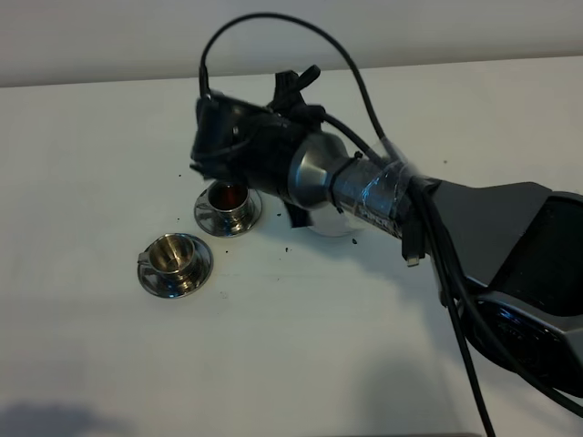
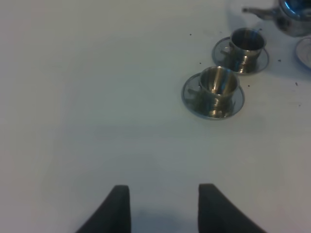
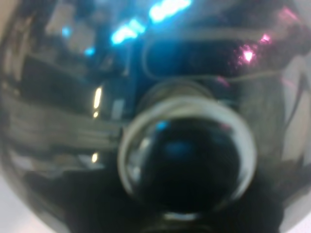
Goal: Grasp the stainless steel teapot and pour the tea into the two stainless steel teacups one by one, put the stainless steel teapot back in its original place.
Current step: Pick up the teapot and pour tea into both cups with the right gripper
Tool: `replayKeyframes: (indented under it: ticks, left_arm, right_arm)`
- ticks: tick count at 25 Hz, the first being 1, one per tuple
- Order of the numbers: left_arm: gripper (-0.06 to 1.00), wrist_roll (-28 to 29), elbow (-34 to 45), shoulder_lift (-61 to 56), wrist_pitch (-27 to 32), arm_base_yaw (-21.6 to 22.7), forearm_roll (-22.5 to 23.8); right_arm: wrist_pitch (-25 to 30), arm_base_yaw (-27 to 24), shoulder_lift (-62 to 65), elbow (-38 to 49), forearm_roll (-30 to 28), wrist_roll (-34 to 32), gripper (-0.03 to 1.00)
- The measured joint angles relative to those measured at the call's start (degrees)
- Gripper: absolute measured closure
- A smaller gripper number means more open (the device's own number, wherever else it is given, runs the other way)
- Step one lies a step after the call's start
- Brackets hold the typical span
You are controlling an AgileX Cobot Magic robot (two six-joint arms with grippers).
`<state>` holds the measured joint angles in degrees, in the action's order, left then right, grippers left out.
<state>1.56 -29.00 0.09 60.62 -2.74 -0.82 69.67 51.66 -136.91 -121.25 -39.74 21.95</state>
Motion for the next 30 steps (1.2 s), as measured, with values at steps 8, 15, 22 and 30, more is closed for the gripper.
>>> replayKeyframes:
  ticks: [8,15,22,30]
  left_arm:
    - [0.58,0.0,0.0,0.0,0.0,0.0,0.0]
    - [0.58,0.0,0.0,0.0,0.0,0.0,0.0]
    - [0.58,0.06,0.0,0.0,0.02,0.0,0.0]
    - [0.58,0.06,0.0,0.0,0.02,0.0,0.0]
  right_arm:
    - [0.2,0.0,4.03,-1.79,10.34,-8.68,0.79]
    - [0.26,-1.17,10.64,2.4,23.82,-13.16,0.79]
    - [0.48,-2.38,11.63,10.15,29.87,-13.56,0.79]
    - [-9.36,-4.79,11.63,19.54,31.11,-13.56,0.79]
